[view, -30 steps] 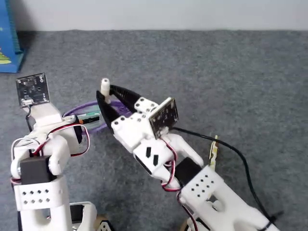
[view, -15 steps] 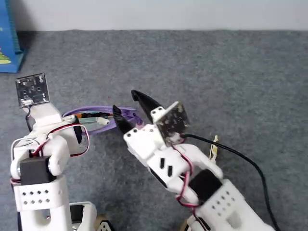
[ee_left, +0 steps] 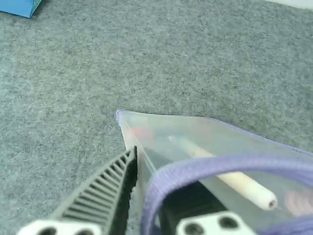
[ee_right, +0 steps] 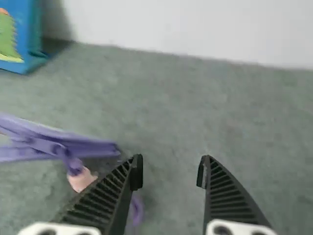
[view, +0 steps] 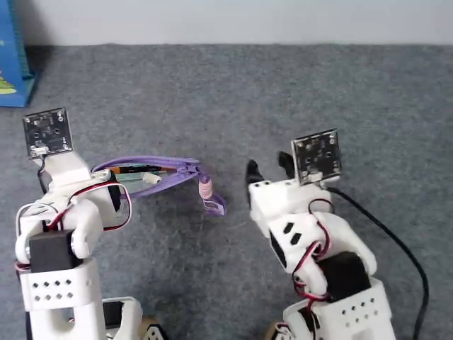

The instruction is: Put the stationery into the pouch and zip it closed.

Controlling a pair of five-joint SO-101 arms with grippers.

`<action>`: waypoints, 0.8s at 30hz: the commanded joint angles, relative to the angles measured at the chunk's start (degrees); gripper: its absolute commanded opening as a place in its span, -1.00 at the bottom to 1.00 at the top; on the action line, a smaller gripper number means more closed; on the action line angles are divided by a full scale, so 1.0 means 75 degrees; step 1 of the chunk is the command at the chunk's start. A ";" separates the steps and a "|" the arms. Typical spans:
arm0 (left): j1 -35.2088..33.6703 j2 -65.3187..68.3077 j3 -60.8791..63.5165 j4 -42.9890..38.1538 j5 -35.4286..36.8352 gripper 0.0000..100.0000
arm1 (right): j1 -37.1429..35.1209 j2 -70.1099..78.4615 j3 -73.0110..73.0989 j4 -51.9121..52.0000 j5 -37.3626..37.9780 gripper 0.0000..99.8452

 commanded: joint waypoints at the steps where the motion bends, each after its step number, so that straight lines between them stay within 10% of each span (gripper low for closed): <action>1: 0.0023 -0.0129 -0.0193 -0.0188 -0.0070 -0.98 | 0.0744 0.0240 -0.0434 0.0791 -0.0399 -0.65; 8: -0.0457 -0.0129 -0.0193 -0.0188 -0.0070 -0.98 | 0.2514 0.2514 -0.0434 0.1248 -0.0738 -0.65; 24: -0.0457 -0.0129 -0.0182 -0.0176 -0.0211 -0.98 | 0.2608 0.7039 -0.0481 -0.0709 -0.0680 -0.65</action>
